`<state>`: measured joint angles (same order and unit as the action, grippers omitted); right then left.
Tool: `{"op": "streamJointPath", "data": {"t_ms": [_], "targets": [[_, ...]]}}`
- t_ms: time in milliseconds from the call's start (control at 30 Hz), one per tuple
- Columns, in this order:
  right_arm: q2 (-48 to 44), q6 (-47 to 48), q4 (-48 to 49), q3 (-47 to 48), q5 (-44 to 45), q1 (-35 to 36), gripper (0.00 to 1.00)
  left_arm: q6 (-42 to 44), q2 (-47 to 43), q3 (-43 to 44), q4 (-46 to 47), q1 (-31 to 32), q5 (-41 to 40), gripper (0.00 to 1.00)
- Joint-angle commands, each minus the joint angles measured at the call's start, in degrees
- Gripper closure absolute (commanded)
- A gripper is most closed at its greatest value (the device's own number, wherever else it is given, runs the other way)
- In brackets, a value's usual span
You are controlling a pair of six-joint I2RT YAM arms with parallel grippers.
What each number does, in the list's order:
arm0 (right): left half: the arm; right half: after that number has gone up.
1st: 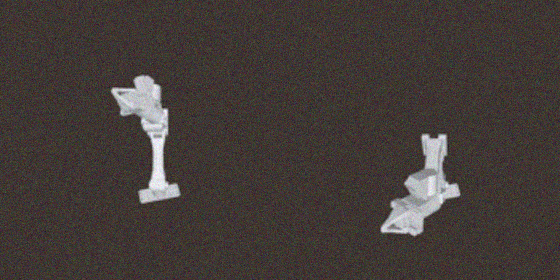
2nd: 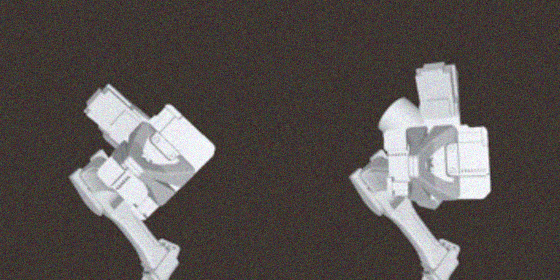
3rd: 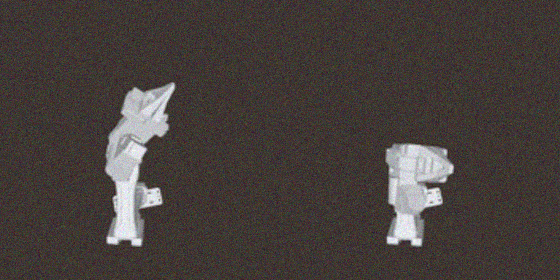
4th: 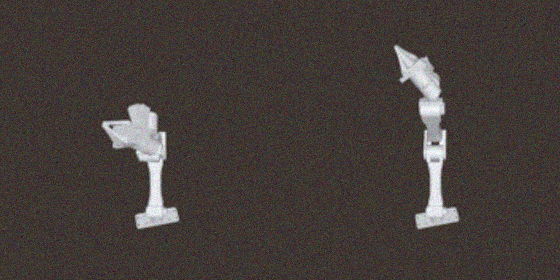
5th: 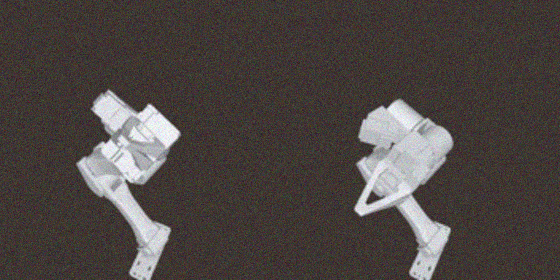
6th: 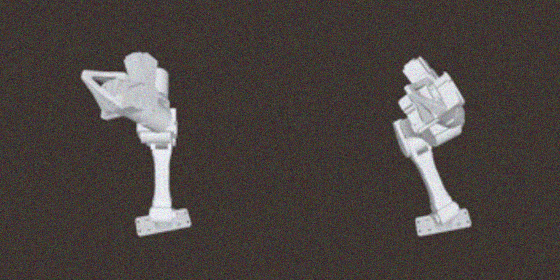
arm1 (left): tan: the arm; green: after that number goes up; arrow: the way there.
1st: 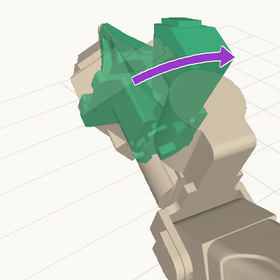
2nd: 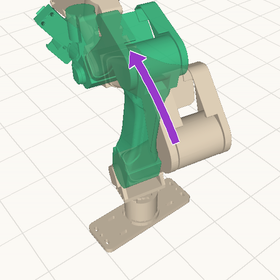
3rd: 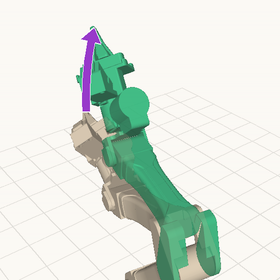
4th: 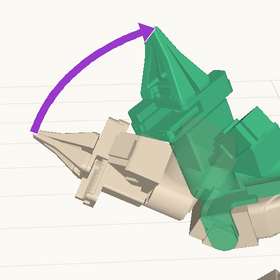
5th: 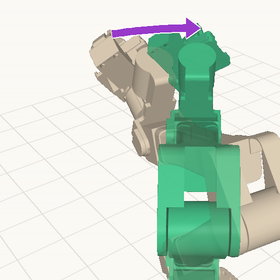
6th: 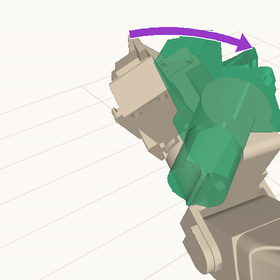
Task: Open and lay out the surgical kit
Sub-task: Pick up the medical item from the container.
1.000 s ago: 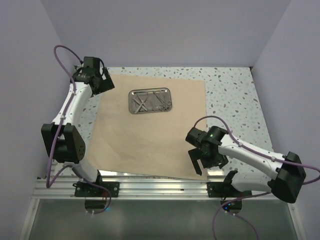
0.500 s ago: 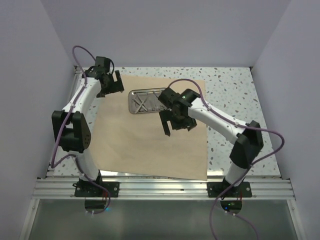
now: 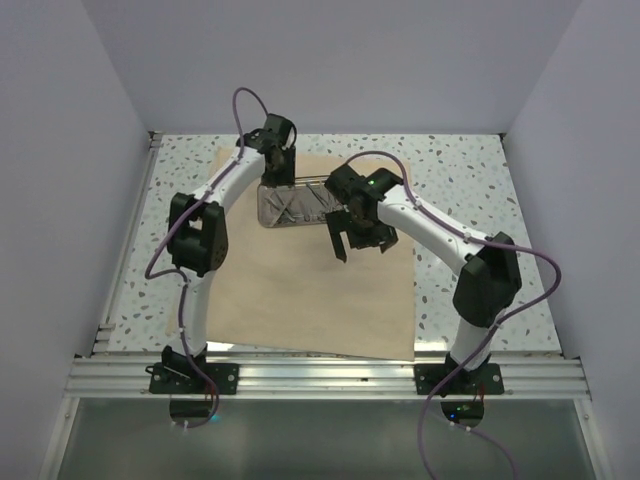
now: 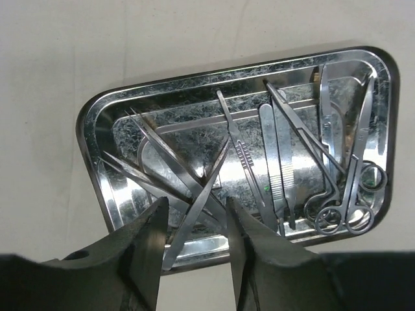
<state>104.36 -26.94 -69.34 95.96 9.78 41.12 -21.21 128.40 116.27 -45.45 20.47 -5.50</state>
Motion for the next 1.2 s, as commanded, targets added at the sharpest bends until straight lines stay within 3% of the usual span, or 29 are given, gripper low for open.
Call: {"op": "streamJointPath", "data": {"t_ms": [0,167,433,867,1067,1167], "targets": [[-7.1,0.4,-0.5,-4.2,2.0,-2.3,0.02,2.7,1.5,1.3,0.9,1.2,-0.2,0.57],[-9.4,0.8,-1.9,-7.2,3.1,-4.6,0.02,3.4,-4.4,-8.1,2.9,2.6,-3.0,0.60],[-7.9,0.8,-1.2,-7.5,2.1,-5.7,0.01,4.5,-8.7,-19.5,6.9,2.7,-4.3,0.46],[-8.3,-0.3,-1.1,-8.0,0.8,-5.9,0.01,4.6,-2.5,-16.3,7.7,2.6,-5.1,0.47],[-9.0,-0.7,-2.4,-7.6,2.3,-6.1,0.02,4.3,-2.5,-18.4,7.9,2.6,-4.7,0.53],[-9.3,-1.7,-3.0,-7.7,2.6,-6.2,0.02,4.2,-2.5,-19.6,7.6,2.4,-4.8,0.62]]}}
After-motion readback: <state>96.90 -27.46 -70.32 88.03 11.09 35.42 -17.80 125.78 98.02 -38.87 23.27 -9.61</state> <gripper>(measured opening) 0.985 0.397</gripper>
